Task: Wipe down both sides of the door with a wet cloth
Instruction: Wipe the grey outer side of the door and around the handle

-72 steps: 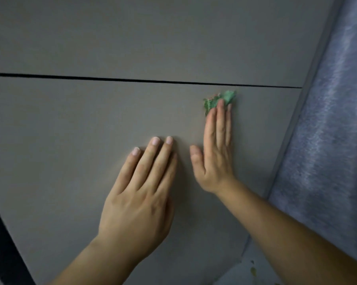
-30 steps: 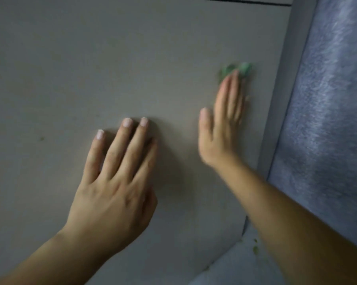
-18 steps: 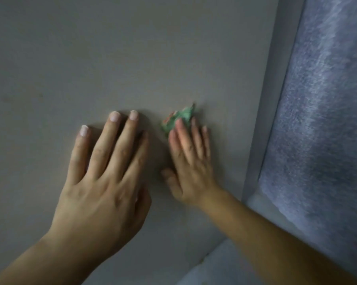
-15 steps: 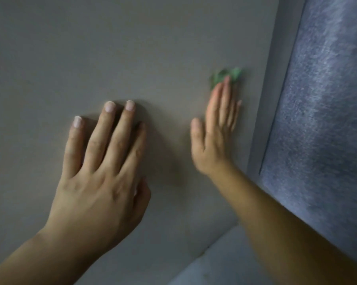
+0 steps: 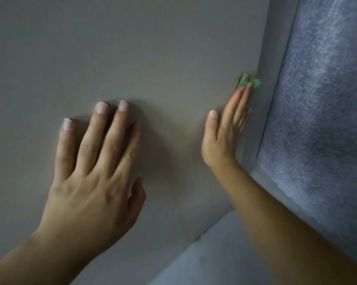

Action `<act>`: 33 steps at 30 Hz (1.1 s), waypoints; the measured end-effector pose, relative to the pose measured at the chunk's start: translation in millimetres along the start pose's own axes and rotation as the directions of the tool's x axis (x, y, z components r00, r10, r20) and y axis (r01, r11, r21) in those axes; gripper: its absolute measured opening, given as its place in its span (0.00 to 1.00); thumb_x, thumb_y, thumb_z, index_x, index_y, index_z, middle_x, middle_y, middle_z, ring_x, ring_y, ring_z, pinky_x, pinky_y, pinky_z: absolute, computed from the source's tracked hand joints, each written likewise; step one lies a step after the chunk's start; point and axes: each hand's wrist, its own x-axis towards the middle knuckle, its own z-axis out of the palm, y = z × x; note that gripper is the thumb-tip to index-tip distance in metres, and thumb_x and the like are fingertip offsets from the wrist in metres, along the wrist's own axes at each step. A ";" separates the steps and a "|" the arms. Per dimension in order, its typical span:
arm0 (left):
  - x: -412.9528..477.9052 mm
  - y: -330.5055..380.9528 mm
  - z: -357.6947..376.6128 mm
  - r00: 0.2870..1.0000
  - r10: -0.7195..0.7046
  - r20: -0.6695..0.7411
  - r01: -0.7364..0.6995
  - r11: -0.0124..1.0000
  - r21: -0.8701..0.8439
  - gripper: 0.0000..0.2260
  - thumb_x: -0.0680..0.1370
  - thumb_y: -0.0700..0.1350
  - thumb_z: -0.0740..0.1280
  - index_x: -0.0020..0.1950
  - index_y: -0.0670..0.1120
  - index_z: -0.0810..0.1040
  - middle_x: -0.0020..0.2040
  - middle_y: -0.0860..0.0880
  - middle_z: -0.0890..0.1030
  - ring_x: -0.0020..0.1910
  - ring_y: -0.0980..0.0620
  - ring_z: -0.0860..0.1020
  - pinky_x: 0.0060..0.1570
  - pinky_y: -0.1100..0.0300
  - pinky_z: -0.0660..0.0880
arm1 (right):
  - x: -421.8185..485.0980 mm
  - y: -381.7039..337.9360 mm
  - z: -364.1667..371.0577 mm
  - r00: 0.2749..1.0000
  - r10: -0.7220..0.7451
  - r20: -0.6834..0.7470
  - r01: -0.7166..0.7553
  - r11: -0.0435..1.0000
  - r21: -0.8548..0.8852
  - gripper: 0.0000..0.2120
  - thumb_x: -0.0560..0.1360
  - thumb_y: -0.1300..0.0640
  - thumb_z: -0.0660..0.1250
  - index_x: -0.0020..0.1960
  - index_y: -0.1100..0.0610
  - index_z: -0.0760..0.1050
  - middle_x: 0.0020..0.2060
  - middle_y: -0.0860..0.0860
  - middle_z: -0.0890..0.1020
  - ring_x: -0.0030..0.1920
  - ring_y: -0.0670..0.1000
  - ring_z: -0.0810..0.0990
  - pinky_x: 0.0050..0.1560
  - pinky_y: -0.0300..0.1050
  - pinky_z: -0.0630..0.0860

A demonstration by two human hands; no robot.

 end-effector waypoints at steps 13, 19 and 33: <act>-10.9 0.7 14.1 0.999 0.039 -0.015 -0.040 0.999 -0.026 0.34 0.75 0.47 0.62 0.81 0.40 0.65 0.84 0.42 0.56 0.84 0.40 0.53 0.80 0.39 0.45 | -113.6 -41.8 1.6 0.908 -0.336 0.249 0.289 0.935 0.208 0.33 0.84 0.46 0.52 0.79 0.69 0.51 0.82 0.64 0.46 0.81 0.69 0.47 0.78 0.68 0.55; -11.5 -0.2 22.8 0.999 0.033 0.003 -0.032 0.990 -0.134 0.33 0.76 0.48 0.59 0.81 0.39 0.64 0.85 0.41 0.55 0.84 0.37 0.52 0.71 0.24 0.60 | -60.4 -0.7 13.3 0.991 -0.122 0.057 0.122 0.992 0.008 0.34 0.85 0.45 0.49 0.79 0.71 0.50 0.79 0.69 0.50 0.80 0.69 0.51 0.80 0.63 0.52; -13.1 1.2 15.2 0.999 0.050 0.015 -0.049 0.998 -0.049 0.34 0.75 0.48 0.62 0.81 0.39 0.64 0.84 0.42 0.57 0.84 0.40 0.53 0.80 0.39 0.43 | -36.6 43.0 10.3 0.969 0.248 0.007 -0.247 0.961 0.124 0.35 0.83 0.46 0.49 0.80 0.69 0.48 0.80 0.66 0.49 0.82 0.63 0.48 0.82 0.56 0.46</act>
